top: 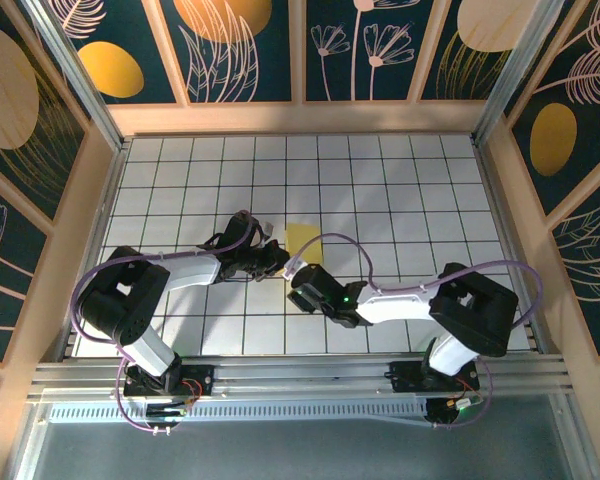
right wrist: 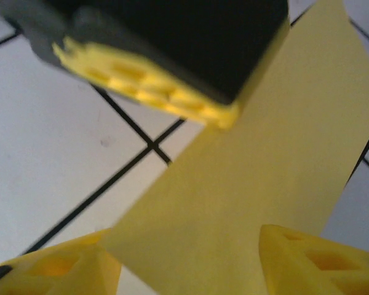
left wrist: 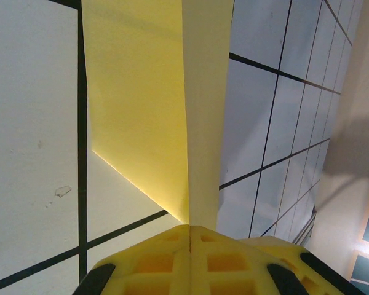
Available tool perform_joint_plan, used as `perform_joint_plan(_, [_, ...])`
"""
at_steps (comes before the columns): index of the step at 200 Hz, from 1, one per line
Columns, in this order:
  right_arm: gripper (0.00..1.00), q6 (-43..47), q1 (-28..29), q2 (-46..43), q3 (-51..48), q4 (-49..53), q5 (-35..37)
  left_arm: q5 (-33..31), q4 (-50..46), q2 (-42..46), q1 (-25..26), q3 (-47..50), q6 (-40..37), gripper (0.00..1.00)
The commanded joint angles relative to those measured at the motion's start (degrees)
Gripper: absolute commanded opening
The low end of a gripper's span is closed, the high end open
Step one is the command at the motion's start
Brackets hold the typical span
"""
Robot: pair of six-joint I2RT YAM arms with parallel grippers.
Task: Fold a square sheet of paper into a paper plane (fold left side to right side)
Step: Third fold the triangle at the center of the table.
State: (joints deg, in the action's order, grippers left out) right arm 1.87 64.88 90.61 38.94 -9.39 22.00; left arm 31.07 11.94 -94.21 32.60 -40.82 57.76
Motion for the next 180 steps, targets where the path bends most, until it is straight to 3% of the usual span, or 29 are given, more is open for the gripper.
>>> perform_joint_plan(1, [0.55, 1.91, 0.35, 1.02, 1.66, -2.83, 2.63, 0.44, -1.13, 1.23, 0.36, 0.06, 0.36, 0.00])
perform_joint_plan(82, [0.28, -0.97, 0.85, -2.44, -1.76, 0.06, -0.76, -0.62, -1.84, 0.88, 0.32, -0.88, 0.20, 0.00])
perform_joint_plan(116, [0.00, -1.75, 0.82, -2.71, -1.85, 0.76, -2.28, -2.34, -3.37, 1.67, 0.30, -1.88, -0.90, 0.05])
perform_joint_plan(153, [0.00, -4.17, -1.92, -4.05, -2.36, 0.95, -8.82, -6.98, -10.86, 5.31, -1.29, -5.05, -5.37, 0.28])
perform_joint_plan(180, [0.00, -5.92, -5.46, -5.07, -2.89, 0.84, -17.40, -6.94, -11.99, 7.79, -4.56, -5.89, -7.14, 0.32])
